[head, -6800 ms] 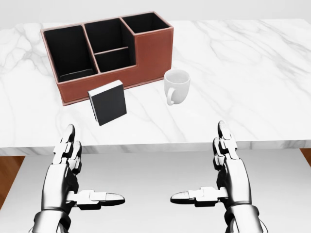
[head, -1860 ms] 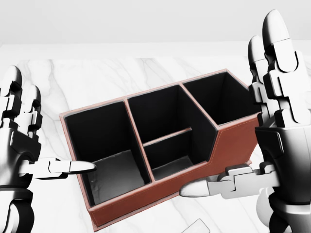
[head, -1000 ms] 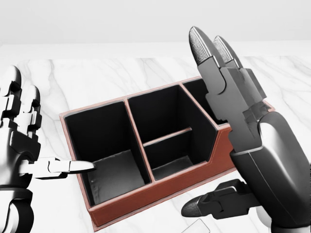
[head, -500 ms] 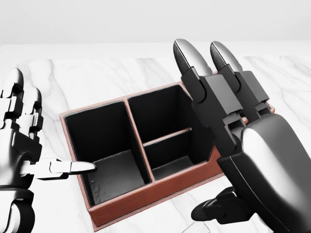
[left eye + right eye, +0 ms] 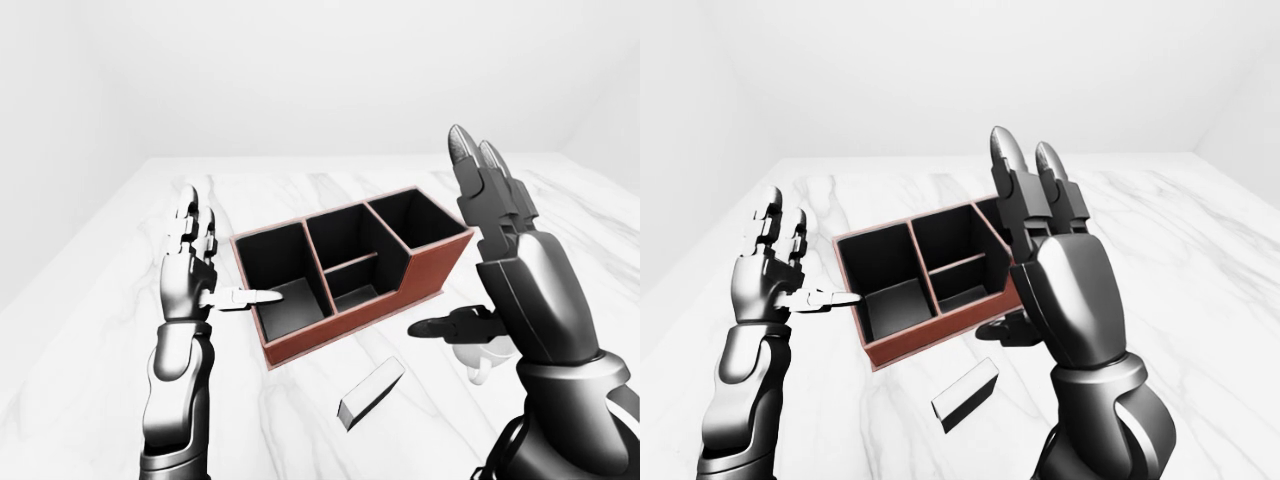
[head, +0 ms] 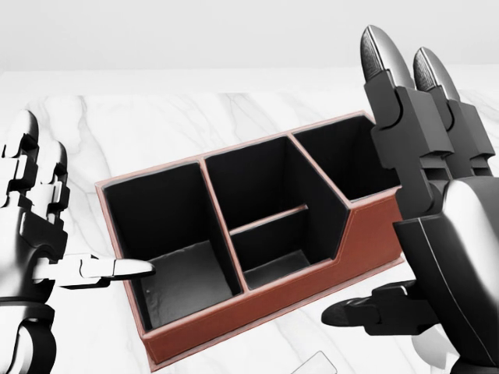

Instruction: Pick up the book and place it in the front compartment of the caddy.

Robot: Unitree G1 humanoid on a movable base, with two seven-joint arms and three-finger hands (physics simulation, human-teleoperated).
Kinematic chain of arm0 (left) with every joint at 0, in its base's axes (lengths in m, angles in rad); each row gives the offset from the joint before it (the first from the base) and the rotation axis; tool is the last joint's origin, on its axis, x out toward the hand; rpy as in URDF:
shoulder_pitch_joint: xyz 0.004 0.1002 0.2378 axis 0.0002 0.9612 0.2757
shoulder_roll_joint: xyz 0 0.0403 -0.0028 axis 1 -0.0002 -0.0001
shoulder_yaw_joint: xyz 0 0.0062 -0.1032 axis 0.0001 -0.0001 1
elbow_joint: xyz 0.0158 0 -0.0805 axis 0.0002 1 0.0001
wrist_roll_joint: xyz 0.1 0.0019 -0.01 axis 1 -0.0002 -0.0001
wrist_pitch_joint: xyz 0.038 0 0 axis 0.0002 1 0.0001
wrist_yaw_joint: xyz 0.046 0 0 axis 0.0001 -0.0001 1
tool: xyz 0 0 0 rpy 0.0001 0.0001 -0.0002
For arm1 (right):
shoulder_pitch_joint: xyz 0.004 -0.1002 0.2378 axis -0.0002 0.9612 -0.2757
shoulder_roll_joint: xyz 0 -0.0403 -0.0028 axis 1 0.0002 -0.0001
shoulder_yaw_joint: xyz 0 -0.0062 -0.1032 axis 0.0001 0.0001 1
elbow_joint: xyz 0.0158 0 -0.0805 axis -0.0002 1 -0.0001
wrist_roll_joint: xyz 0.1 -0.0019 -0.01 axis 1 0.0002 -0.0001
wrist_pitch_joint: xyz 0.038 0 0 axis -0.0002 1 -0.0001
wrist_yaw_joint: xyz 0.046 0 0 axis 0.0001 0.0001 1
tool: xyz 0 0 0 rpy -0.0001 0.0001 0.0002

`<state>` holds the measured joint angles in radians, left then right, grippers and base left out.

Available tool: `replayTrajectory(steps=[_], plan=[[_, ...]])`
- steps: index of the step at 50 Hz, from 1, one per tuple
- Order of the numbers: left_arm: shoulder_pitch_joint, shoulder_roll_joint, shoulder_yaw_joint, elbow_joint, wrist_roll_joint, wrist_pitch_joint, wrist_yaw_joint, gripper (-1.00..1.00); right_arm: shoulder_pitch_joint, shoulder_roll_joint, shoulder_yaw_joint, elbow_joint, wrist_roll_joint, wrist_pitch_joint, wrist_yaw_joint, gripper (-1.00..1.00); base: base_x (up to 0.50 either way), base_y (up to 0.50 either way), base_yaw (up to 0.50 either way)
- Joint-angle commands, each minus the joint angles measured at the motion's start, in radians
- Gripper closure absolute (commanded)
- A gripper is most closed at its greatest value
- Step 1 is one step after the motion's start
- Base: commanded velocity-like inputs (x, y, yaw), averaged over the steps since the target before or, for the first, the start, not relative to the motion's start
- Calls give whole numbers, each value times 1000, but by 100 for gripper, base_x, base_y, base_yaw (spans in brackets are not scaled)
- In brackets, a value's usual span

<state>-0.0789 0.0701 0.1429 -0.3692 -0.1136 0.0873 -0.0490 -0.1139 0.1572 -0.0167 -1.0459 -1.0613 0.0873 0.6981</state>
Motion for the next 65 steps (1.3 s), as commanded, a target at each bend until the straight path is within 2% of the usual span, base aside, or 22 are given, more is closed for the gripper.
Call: replayTrajectory(steps=[1,27,48,52,55,65], plan=[[1,0,-1,3,1,0,0,-100,8,49,-18,-1,-30,0,0,-100,0,0,0],[0,0,-2,16,3,0,-1,-100,2,139,-62,-1,-59,0,0,-100,0,0,0],[0,-1,-3,28,5,0,-1,-100,102,190,-74,-1,-30,0,0,-100,0,0,0],[-1,0,-3,24,4,0,-1,-100,114,192,-78,-1,-26,-20,0,-100,0,0,0],[-1,0,-2,29,5,0,-1,-100,135,192,-79,-1,-20,-51,0,-100,0,0,0],[-1,0,-3,30,6,0,-1,-100,142,192,-94,-1,-16,-95,0,-100,0,0,0]])
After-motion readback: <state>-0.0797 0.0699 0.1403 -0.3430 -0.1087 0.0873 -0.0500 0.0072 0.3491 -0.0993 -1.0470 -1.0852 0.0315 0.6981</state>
